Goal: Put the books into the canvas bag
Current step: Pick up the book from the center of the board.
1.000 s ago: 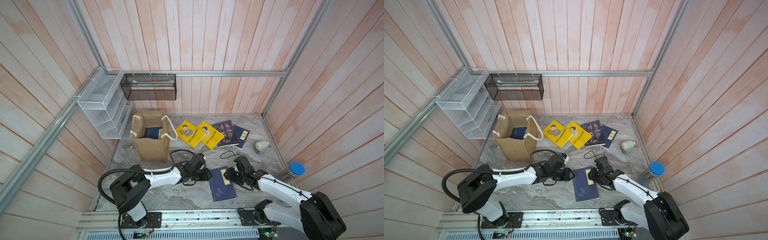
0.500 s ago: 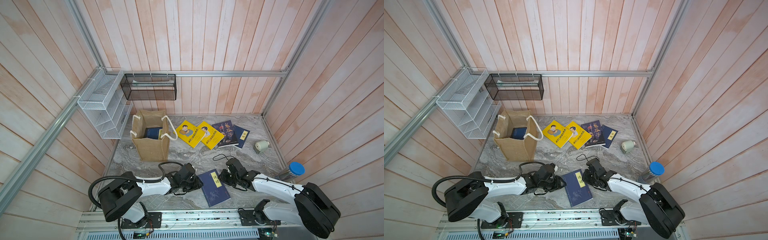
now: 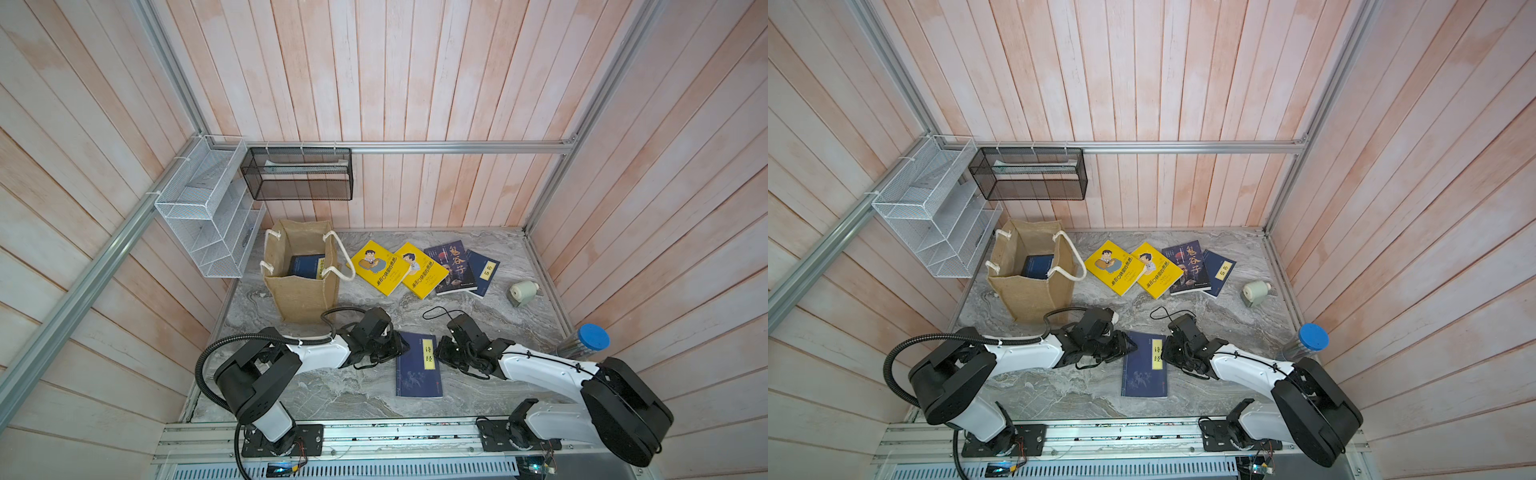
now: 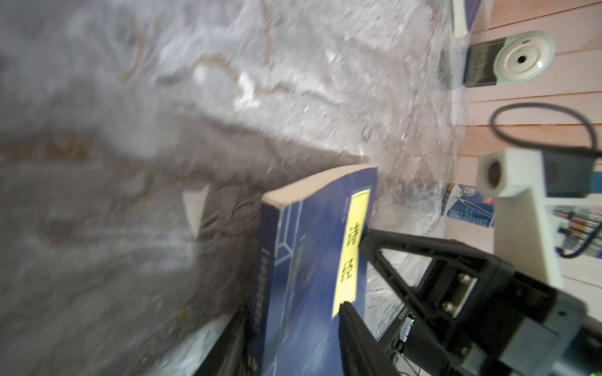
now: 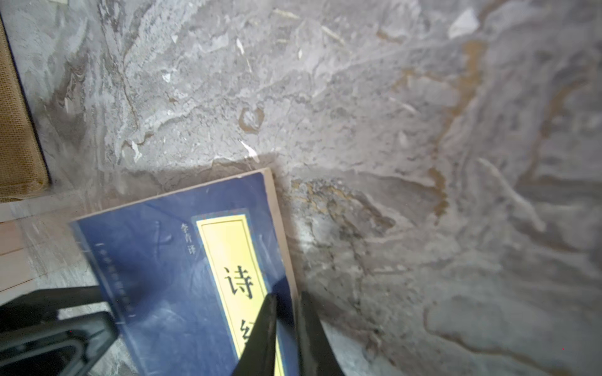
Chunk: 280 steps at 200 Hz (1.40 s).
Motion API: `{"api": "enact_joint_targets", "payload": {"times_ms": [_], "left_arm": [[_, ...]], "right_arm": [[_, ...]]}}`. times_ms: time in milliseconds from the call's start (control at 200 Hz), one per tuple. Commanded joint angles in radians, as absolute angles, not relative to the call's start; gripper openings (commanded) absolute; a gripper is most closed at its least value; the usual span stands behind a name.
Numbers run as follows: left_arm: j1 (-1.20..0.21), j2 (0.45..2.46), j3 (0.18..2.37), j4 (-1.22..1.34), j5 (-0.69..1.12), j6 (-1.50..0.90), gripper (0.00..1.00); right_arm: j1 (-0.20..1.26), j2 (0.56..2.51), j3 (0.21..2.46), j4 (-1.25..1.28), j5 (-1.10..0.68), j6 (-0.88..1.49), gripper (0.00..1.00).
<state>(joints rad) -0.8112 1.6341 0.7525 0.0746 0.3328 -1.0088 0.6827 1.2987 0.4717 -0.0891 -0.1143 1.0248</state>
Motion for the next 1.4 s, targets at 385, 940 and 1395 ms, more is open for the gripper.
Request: {"api": "enact_joint_targets", "payload": {"times_ms": [385,940,1395], "left_arm": [[-0.758,1.562,0.716,0.04,0.33,-0.9,0.47],[-0.755,1.58,0.646,0.275,0.455,-0.967,0.22],[-0.635,1.357,0.723,0.087,0.49,-0.677,0.01]], "right_arm": [[0.678,1.372,0.488,-0.034,-0.191,0.998,0.14],[0.679,1.346,0.471,-0.003,-0.204,1.006,0.13],[0.618,1.003,0.58,-0.177,-0.061,0.768,0.39]]}}
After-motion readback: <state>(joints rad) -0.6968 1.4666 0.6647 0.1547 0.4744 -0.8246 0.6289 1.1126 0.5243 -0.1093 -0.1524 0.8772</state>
